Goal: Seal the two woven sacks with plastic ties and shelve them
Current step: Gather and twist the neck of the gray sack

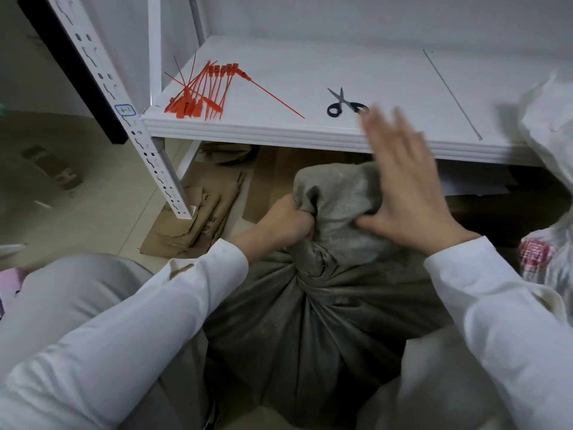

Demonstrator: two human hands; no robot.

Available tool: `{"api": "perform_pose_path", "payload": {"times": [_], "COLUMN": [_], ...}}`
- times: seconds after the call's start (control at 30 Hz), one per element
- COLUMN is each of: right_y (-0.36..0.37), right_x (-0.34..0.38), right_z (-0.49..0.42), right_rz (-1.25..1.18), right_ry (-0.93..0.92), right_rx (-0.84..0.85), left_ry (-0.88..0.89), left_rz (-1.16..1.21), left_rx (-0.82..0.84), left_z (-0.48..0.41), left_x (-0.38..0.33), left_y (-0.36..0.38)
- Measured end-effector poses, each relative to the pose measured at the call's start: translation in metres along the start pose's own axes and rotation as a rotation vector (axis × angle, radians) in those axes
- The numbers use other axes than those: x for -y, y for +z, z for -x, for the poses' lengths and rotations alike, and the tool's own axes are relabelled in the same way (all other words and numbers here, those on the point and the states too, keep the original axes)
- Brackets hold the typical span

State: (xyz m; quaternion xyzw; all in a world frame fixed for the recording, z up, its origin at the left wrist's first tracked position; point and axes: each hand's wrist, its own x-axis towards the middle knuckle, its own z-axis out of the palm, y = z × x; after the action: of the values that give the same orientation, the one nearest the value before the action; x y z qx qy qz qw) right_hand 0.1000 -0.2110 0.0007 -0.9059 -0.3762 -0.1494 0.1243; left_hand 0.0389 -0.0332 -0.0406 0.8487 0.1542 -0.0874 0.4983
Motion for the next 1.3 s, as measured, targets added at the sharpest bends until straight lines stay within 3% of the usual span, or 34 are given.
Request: {"api": "perform_pose_path", "payload": {"times": [0.07,0.13,0.37,0.53,0.67,0.73,0.83,0.93,1.03,1.3], "right_y": [0.005,0.016,0.040,0.062,0.080,0.084,0.089,0.097,0.106,0.116], "right_x": [0.004,0.010,0.023,0.030,0.035,0.040,0.047,0.053,0.067,0.099], "right_z": [0.005,0.012,0.017,0.023,0.032,0.039,0.047,0.053,0.065,0.093], "right_rz": [-0.026,0.006,-0.005,-0.317,-0.772,-1.017,-1.275,-1.409,-1.488,-1.683], "right_ry": [-0.210,-0.235,-0.039,0.263,0.683,0.892,1.087,1.234,1.305,1.367], "right_rx": [0.234,0.406,0.346,0.419,0.373,0.321,0.300,0.256,0.206,0.220], "left_ry": [0.057,0.109,0.141,0.134,0.096,-0.034,-0.226,-0.370,-0.480,-0.539], "left_rz": [-0.091,-0.196,-0.361,-0.509,-0.500,-0.506,-0.343,0.016,0.227,0.340], "left_rx": [0.045,0.087,0.039,-0.032,-0.074,-0.012,0.216,0.348,0.292,0.158], "left_z": [0.001,0.001,0.000,0.006,0.011,0.011,0.016,0.016,0.011,0.023], "left_x": [-0.001,-0.002,0.005,0.009,0.013,0.017,0.022,0.025,0.035,0.051], "left_y": [0.005,0.009,0.010,0.007,0.001,-0.004,-0.005,0.001,0.007,0.028]}}
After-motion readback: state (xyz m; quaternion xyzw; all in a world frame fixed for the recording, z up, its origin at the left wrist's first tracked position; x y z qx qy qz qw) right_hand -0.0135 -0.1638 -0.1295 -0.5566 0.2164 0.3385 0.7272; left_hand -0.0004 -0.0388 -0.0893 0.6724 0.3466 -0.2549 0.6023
